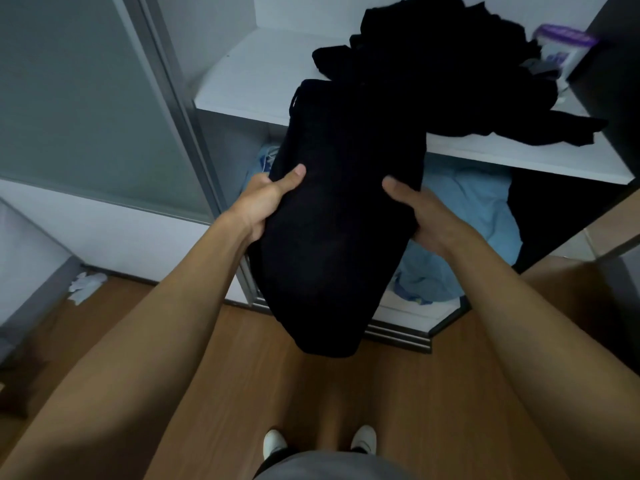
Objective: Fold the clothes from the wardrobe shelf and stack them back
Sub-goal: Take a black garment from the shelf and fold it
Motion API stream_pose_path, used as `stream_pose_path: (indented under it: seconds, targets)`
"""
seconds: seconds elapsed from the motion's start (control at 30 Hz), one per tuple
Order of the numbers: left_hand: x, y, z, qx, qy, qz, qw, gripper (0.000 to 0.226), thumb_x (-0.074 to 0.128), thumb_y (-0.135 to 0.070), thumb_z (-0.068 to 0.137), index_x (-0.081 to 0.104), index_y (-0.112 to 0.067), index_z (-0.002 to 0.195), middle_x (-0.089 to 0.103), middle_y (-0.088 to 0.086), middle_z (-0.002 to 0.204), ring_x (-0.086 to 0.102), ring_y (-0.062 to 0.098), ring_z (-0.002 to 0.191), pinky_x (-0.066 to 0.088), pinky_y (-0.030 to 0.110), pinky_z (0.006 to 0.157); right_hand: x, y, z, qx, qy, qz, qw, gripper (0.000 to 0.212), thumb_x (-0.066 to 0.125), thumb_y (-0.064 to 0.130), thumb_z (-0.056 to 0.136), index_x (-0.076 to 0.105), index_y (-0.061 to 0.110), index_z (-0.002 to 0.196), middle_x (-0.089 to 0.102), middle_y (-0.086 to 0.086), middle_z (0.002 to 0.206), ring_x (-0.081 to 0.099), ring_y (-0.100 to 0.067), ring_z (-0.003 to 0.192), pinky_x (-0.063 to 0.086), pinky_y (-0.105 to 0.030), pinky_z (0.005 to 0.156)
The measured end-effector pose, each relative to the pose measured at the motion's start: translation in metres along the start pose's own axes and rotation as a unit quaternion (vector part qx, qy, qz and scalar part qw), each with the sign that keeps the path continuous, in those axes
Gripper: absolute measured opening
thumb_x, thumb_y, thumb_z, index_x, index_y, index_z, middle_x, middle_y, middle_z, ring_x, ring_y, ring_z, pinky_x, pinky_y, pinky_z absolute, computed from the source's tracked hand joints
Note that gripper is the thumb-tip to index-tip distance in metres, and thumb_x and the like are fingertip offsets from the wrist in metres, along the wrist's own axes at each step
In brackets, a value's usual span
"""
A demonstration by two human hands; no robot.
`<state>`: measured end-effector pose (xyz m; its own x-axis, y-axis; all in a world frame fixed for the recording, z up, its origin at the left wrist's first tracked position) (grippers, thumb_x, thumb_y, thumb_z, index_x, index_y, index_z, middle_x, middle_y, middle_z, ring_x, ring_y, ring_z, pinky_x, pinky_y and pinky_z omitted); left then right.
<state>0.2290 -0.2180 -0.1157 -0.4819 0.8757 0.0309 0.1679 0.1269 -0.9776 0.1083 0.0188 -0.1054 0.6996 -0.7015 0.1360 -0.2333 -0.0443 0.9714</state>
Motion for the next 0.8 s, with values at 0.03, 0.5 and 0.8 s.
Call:
stream_pose_path:
  seconds: [0.03,0.5,0.8]
  targets:
    - [-0.001,-0.004,0.001,0.001,0.004,-0.017,1.0,0.045,0.074,-0.05,0.084,0.072,-0.01,0.106,0.078,0.005,0.096,0.075,0.02,0.09,0.059,0.024,0.067,-0.001,-0.008,-0.002,0.007,-0.01,-0.019,1.0,0.063,0.077,0.043,0.08,0.057,0.02,0.135,0.068,-0.002,0.127,0.065,-0.017,0.117,0.053,-0.03,0.097]
    - [0.013,0.046,-0.007,-0.066,-0.036,-0.152,0.986,0.035,0.057,-0.038,0.098,0.073,-0.009,0.109,0.076,0.013,0.107,0.073,0.026,0.1,0.059,0.033,0.082,-0.016,0.01,0.0,0.178,-0.041,0.126,0.975,0.035,0.076,0.043,0.083,0.077,0.011,0.096,0.074,-0.007,0.096,0.072,-0.022,0.085,0.059,-0.035,0.079]
    - [0.017,0.016,0.002,-0.091,-0.052,-0.195,0.975,0.048,0.054,-0.05,0.097,0.073,-0.006,0.108,0.075,0.017,0.105,0.073,0.029,0.099,0.061,0.038,0.077,0.019,-0.048,-0.026,0.082,-0.025,0.289,0.953,0.044,0.075,0.037,0.083,0.073,0.011,0.119,0.07,-0.01,0.122,0.067,-0.024,0.112,0.055,-0.035,0.091]
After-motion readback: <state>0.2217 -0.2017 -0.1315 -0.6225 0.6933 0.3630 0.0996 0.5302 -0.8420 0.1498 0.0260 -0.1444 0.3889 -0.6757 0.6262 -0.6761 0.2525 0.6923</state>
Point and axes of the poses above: each hand's wrist, its own z-axis towards the middle knuckle, its own x-axis out of the palm, y = z × x, the point moved 1 cm from there along z, towards the middle knuckle
